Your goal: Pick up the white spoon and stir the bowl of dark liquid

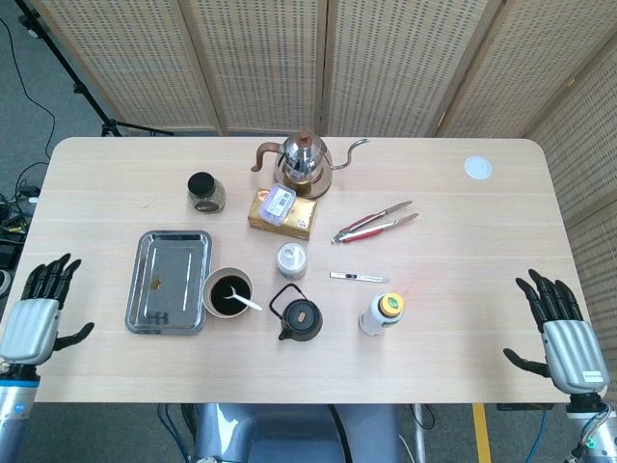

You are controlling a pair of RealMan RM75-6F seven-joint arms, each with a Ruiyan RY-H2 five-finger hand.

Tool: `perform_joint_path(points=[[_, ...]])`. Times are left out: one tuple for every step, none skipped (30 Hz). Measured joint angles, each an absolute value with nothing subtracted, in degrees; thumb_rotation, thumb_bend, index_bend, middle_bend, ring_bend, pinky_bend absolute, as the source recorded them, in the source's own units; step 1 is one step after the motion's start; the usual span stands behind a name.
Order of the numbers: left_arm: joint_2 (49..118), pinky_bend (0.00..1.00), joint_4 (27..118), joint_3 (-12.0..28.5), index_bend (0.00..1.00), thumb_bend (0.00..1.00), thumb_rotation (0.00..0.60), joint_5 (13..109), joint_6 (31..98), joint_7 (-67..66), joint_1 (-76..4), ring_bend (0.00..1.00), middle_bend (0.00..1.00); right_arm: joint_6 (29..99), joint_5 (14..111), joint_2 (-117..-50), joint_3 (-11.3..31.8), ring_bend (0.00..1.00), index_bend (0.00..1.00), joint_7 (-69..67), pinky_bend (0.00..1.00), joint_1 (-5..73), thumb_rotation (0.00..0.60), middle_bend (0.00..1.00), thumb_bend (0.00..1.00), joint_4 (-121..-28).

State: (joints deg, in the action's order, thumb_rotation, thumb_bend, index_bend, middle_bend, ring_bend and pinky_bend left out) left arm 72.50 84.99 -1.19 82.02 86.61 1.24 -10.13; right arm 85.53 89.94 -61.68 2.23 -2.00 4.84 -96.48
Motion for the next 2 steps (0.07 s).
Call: perform_joint_path(points=[[72.3, 0.00, 85.2, -1.3, 0.00, 0.18, 0.600, 82.0, 87.4, 0.9, -9.5, 0.00, 0.00, 85.5, 90.1, -61.8, 2.2, 0.00, 0.00, -2.1, 0.00, 4.9, 0.600, 0.00, 0.00, -96.3], [72.0, 0.00, 85.6, -1.3, 0.00, 0.18, 0.600, 82.1, 88.1, 0.4, -8.9, 0.00, 0.00, 85.4, 90.2, -61.9, 2.1, 0.00, 0.00, -2.1, 0.00, 4.9, 0.600, 0.00, 0.00, -96.1]])
